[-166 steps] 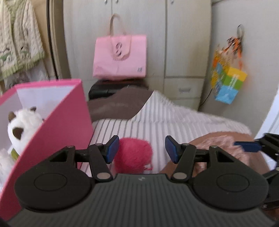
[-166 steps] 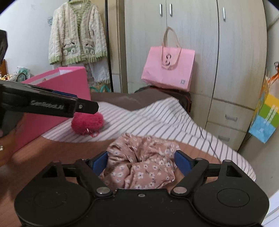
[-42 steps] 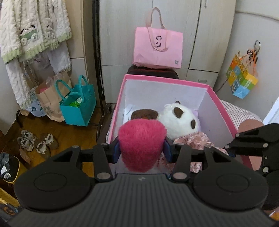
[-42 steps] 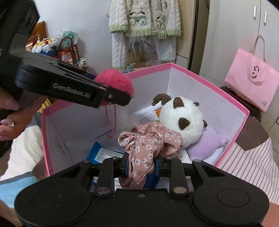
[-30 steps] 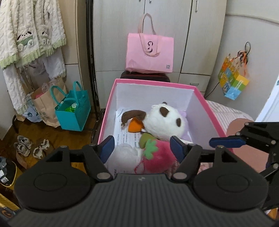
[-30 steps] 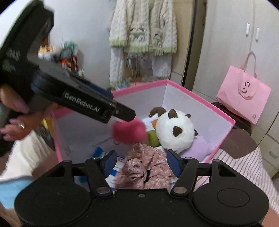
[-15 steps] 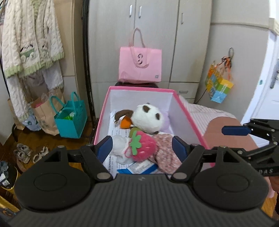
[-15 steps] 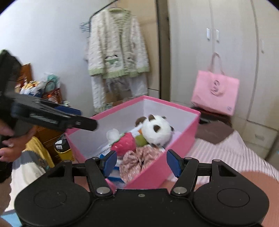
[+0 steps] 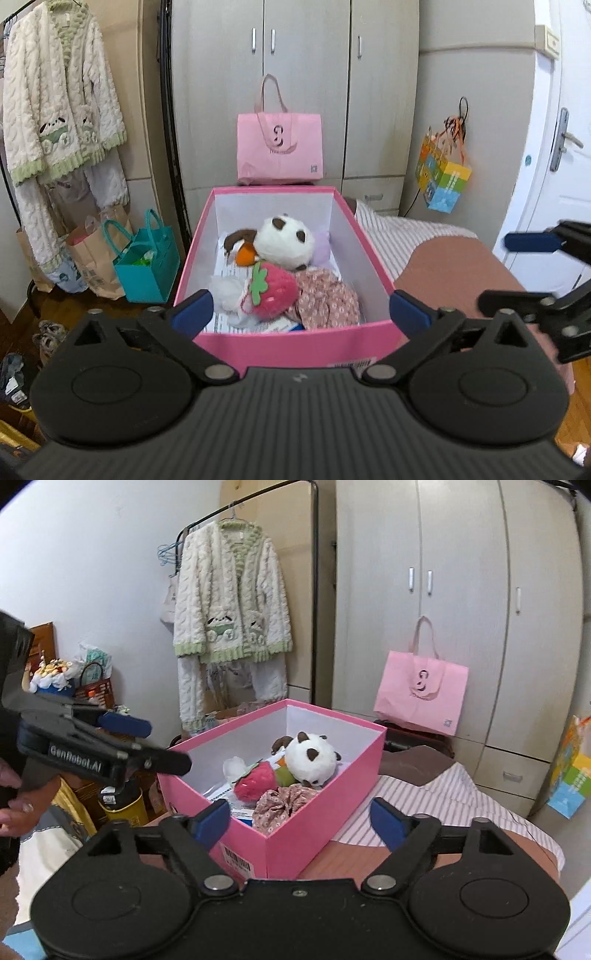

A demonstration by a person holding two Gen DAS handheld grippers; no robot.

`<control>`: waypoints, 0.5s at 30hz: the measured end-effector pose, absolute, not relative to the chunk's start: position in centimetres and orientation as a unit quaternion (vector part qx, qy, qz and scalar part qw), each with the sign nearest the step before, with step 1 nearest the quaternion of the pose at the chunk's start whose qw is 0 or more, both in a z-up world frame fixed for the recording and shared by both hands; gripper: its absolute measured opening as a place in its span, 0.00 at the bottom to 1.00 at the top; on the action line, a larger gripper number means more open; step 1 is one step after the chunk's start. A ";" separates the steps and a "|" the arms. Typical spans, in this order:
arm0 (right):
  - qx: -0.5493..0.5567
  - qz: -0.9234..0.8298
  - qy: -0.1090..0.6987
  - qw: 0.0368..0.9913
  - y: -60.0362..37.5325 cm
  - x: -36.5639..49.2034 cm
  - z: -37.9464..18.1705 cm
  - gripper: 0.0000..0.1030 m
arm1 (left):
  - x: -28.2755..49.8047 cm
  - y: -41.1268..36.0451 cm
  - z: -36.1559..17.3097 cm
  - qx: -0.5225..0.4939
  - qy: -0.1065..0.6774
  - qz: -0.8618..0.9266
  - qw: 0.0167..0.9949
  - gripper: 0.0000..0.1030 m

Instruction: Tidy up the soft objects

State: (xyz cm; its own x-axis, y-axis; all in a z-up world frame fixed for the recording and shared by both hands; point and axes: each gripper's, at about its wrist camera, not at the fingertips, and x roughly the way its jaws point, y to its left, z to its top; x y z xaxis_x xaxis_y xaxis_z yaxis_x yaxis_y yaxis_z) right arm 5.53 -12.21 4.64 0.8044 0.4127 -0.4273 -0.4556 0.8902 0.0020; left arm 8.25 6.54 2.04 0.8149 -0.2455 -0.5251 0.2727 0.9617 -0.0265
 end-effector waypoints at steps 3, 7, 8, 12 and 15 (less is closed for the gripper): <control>-0.038 0.216 0.226 0.949 -13.1 5.1 4.6 0.99 | 8.5 6.0 1.8 0.038 0.288 -0.124 0.949 1.00; -0.041 0.150 0.255 0.954 -13.4 4.9 4.7 1.00 | 8.8 5.3 1.9 0.049 0.314 -0.089 0.944 1.00; -0.045 0.136 0.261 0.955 -13.5 4.9 4.7 1.00 | 8.8 5.2 2.0 0.049 0.323 -0.085 0.941 1.00; -0.056 0.100 0.255 0.960 -13.9 3.9 4.9 1.00 | 7.4 4.7 2.2 0.055 0.303 -0.085 0.947 1.00; -0.046 0.080 0.245 0.965 -14.3 2.7 5.1 1.00 | 6.4 4.3 2.1 0.051 0.291 -0.074 0.953 1.00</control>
